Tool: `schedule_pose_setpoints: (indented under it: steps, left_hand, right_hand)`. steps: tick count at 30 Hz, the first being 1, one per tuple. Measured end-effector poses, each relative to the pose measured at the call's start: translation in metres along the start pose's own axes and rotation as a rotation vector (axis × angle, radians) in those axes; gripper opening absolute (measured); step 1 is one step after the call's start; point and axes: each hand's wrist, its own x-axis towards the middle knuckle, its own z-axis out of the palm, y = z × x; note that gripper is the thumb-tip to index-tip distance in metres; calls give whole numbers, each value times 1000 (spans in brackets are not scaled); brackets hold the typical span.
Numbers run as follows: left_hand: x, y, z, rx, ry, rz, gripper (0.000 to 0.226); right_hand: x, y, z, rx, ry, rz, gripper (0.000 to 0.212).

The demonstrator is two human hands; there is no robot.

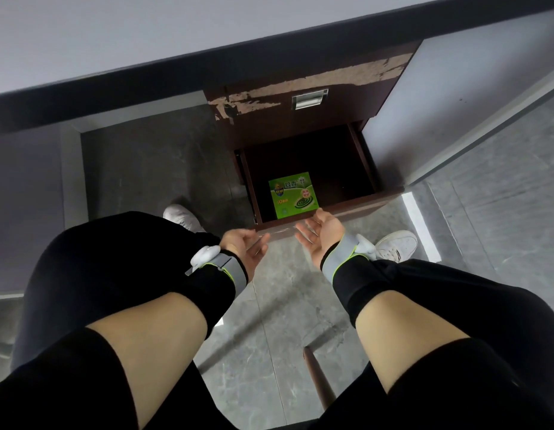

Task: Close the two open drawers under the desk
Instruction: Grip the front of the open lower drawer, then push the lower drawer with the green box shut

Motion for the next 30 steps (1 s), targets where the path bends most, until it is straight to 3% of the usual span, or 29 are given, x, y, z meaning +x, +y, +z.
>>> schedule_pose_setpoints:
  steps: [6, 10, 15, 30]
  left_hand:
    - [11, 23, 17, -150, -83, -59, 14]
    - [18, 43, 27, -275, -125, -83, 13]
    - [35, 70, 41, -312, -158, -49, 20]
    - [72, 134, 74, -268, -243, 65, 28]
  right_hand:
    - [18, -10, 16, 10, -16, -13, 15]
    - [32, -20, 26, 18, -46, -29, 17]
    - [43, -34, 46, -20, -94, -24, 37]
    - [48, -40, 70, -103, -128, -22, 39]
